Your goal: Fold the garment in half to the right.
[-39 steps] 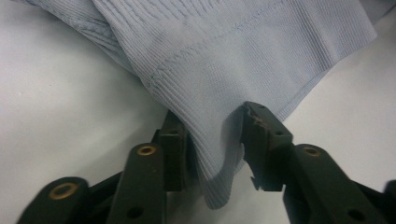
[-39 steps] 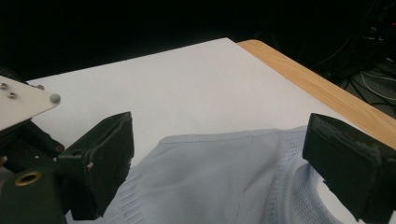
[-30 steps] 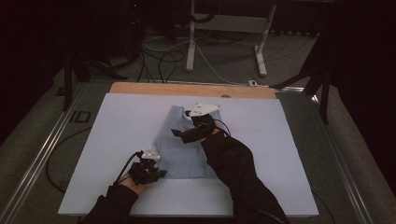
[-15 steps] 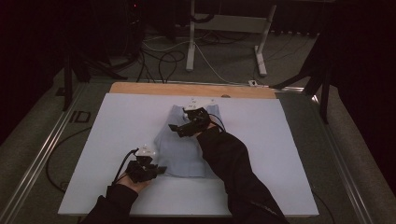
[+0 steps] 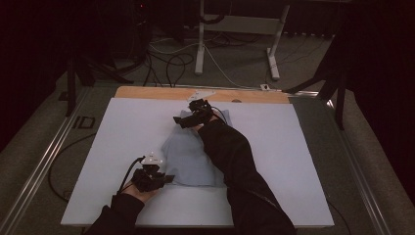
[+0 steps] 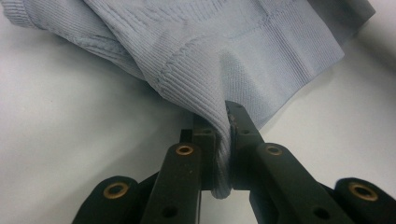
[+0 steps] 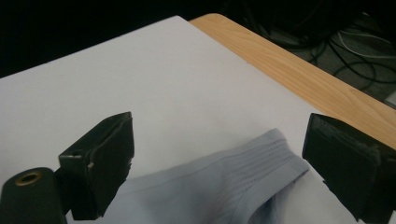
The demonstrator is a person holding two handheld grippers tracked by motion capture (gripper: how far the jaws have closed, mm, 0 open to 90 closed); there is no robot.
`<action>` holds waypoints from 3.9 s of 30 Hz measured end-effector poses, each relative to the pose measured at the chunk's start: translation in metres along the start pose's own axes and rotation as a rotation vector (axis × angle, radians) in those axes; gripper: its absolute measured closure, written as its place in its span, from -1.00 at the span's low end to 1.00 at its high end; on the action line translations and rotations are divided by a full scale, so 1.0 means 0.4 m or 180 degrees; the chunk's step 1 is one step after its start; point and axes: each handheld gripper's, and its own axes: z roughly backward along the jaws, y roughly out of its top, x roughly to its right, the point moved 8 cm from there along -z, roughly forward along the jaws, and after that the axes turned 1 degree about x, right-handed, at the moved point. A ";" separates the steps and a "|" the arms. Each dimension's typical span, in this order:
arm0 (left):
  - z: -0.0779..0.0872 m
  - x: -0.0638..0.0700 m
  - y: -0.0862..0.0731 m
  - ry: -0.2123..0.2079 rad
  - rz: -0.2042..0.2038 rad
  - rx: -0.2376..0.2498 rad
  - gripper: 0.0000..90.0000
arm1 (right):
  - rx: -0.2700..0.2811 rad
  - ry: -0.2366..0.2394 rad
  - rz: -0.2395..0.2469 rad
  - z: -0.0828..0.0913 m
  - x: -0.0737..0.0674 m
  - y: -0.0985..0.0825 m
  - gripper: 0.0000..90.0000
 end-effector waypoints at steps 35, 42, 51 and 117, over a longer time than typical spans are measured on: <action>-0.002 0.008 0.006 -0.0062 0.0017 0.0018 0.89 | -0.1219 -0.0792 -0.0309 -0.204 0.066 -0.107 0.28; -0.003 0.006 0.004 -0.0051 0.0035 0.0020 0.89 | -0.1281 -0.0810 -0.0266 -0.200 0.066 -0.107 0.71; -0.003 0.001 0.004 -0.0088 0.0079 0.0022 0.89 | -0.1297 -0.0890 -0.0170 -0.194 0.067 -0.100 0.90; -0.088 0.266 0.230 -0.0409 -0.0680 0.0002 0.90 | -0.0323 -0.0640 -0.0398 0.155 0.210 -0.038 0.90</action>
